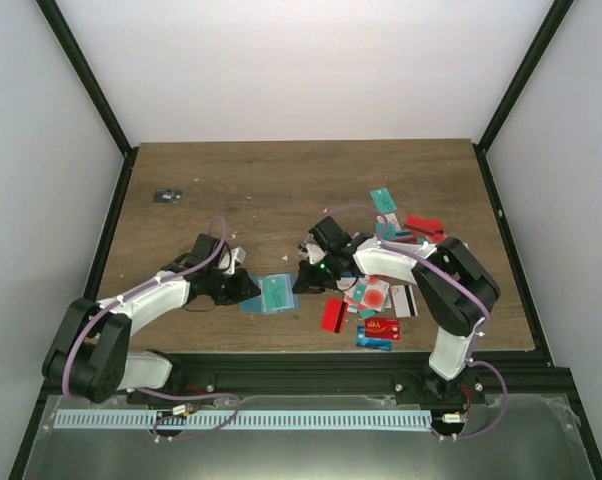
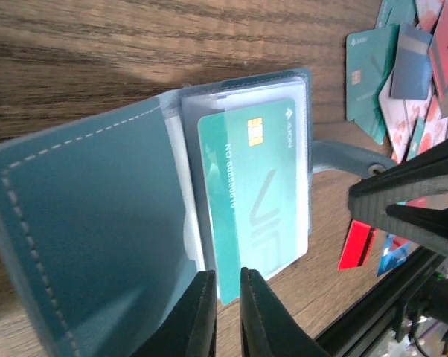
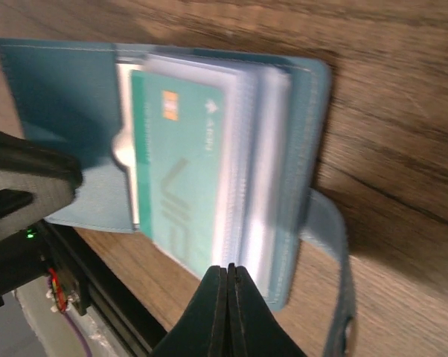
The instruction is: Put the credit cards into the card holder
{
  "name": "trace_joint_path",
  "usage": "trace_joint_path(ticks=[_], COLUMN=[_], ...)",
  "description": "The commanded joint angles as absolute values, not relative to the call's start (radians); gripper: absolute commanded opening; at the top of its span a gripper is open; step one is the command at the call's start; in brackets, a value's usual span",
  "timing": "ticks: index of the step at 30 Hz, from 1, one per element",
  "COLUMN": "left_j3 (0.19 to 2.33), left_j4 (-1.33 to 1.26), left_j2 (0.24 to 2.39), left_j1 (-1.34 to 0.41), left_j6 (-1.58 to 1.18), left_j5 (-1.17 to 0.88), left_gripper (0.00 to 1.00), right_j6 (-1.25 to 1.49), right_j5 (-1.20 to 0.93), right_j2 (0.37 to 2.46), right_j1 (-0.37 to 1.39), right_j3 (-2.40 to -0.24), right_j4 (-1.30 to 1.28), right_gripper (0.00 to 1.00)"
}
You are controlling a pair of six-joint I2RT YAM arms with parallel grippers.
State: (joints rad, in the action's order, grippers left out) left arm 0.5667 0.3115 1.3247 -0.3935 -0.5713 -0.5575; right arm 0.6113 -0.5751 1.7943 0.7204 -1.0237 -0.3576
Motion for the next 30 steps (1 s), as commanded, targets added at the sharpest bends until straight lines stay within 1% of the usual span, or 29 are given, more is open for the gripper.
trace_joint_path(ticks=[1,5,12,22,30], left_j3=[0.596,0.613,0.651,0.683,0.691], left_j4=[0.373,0.371,0.345,0.335,0.334], left_j2=[1.316,1.350,1.429,1.537,1.581], left_j1=[-0.396,-0.399,-0.419,-0.442,-0.450], left_j6=[-0.538,-0.527,-0.521,-0.489,-0.473], left_j5=[-0.549,-0.552,-0.557,-0.546,-0.533], left_gripper=[0.09,0.04,0.04,0.04,0.04], right_j6=[0.620,0.635,0.638,0.643,0.640], right_j5=[-0.633,-0.654,-0.654,-0.676,-0.712], right_j2=[1.749,1.754,1.785,1.825,1.866], right_j1=[0.720,0.719,0.715,0.696,0.695], right_j3=[-1.009,-0.999,-1.022,-1.040,-1.079], right_j4=[-0.308,-0.287,-0.295,-0.284,-0.271], right_gripper=[0.03,0.05,0.12,0.16,0.19])
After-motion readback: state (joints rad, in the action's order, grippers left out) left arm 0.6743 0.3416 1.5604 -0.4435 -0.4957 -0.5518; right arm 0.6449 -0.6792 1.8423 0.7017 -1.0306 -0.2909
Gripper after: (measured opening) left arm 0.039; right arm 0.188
